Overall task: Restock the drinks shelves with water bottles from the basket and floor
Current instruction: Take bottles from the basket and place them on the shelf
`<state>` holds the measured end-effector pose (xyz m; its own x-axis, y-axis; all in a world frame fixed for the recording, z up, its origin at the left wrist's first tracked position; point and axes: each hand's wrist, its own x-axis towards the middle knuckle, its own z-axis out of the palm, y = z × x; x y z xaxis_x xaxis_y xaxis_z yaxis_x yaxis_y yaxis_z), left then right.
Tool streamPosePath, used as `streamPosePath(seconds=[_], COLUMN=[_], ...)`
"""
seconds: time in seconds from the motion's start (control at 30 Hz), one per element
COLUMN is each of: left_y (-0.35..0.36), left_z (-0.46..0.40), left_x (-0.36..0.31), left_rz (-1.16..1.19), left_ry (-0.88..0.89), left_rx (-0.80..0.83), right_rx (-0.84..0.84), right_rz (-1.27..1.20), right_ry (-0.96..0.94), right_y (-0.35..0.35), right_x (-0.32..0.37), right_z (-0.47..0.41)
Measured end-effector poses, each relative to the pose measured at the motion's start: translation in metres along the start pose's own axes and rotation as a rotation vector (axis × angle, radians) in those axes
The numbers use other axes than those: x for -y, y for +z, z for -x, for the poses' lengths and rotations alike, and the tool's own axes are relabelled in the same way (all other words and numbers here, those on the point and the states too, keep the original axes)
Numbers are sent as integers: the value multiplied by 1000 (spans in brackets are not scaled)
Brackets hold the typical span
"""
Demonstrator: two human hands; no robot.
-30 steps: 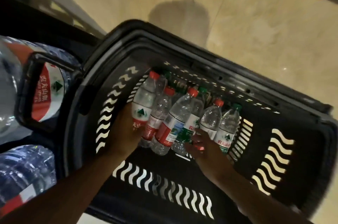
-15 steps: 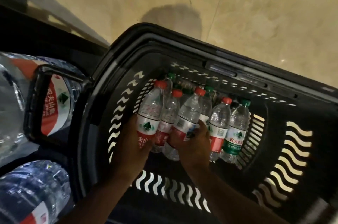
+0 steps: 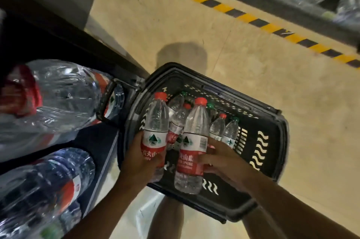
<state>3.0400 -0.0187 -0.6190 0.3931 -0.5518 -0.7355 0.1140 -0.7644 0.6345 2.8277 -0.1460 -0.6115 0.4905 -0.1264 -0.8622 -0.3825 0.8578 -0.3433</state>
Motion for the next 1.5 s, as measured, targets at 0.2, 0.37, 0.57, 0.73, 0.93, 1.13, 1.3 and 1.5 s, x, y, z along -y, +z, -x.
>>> streamPosePath(seconds=[0.2, 0.37, 0.57, 0.73, 0.93, 1.13, 1.3, 1.5], left_y=[-42, -77, -107, -115, -115, -97, -82, -90], left_z=[125, 220, 319, 366, 423, 492, 557, 629], left_x=[-108, -179, -232, -229, -210, -172, -138, -85], left_rz=[183, 339, 370, 436, 718, 776, 781, 885], left_ry=[122, 207, 279, 314, 246, 333, 350, 372], left_rx=[-32, -27, 106, 125, 108, -58, -308, -551], right_rx=[65, 57, -7, -53, 62, 219, 311, 407], right_rz=[53, 174, 242, 210, 304, 427, 553, 716], right_ry=[-117, -264, -385, -447, -474, -489, -480, -487], right_y=[55, 112, 175, 205, 215, 221, 239, 297], right_x=[85, 135, 151, 134, 101, 67, 37, -9], right_z=[130, 234, 337, 380, 414, 442, 452, 461])
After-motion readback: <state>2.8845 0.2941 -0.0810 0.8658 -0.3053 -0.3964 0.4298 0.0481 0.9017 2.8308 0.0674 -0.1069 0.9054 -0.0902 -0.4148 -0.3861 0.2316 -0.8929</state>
